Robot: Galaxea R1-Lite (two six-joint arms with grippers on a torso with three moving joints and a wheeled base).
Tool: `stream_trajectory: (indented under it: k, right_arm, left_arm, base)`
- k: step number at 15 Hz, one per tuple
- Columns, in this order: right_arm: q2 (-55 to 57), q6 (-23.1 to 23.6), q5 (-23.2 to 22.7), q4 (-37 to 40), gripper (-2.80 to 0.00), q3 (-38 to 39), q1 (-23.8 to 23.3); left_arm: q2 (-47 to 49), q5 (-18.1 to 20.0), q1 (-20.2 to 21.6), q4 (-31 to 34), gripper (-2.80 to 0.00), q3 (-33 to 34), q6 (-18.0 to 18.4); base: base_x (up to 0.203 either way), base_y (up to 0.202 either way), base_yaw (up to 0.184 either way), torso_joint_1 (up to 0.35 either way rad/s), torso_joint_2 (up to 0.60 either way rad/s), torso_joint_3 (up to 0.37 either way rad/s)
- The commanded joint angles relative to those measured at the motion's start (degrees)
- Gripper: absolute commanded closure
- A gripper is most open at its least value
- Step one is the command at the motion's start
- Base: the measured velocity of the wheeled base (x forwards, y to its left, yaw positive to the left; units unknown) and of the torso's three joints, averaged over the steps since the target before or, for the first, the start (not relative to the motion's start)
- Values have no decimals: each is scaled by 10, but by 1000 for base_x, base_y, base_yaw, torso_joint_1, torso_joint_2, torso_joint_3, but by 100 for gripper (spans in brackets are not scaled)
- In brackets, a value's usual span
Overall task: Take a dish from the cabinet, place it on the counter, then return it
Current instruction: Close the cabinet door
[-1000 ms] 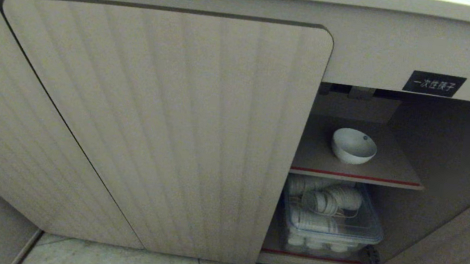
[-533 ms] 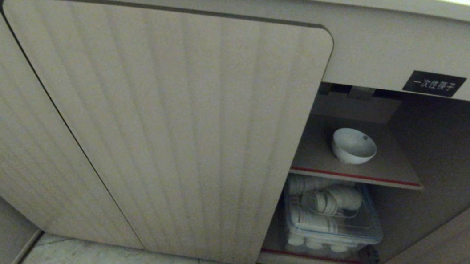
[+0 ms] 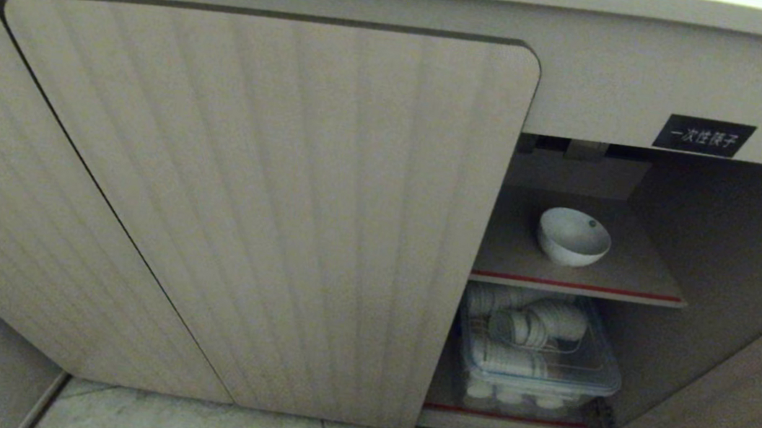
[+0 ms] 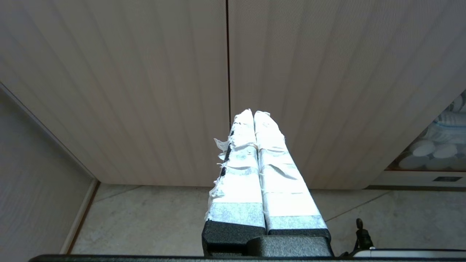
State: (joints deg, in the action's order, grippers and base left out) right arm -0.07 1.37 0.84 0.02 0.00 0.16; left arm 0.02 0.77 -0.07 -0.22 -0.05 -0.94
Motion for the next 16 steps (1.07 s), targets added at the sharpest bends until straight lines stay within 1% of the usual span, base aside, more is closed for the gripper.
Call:
stream_trajectory:
  k: [1, 16]
  right_arm:
    - [1, 0, 0, 0, 0, 0, 0]
    - [1, 0, 0, 0, 0, 0, 0]
  left_arm:
    - [0, 0, 0, 0, 0, 0, 0]
    - [0, 0, 0, 0, 0, 0, -1]
  base:
    - [0, 0, 0, 0, 0, 0]
    - [0, 0, 0, 0, 0, 0]
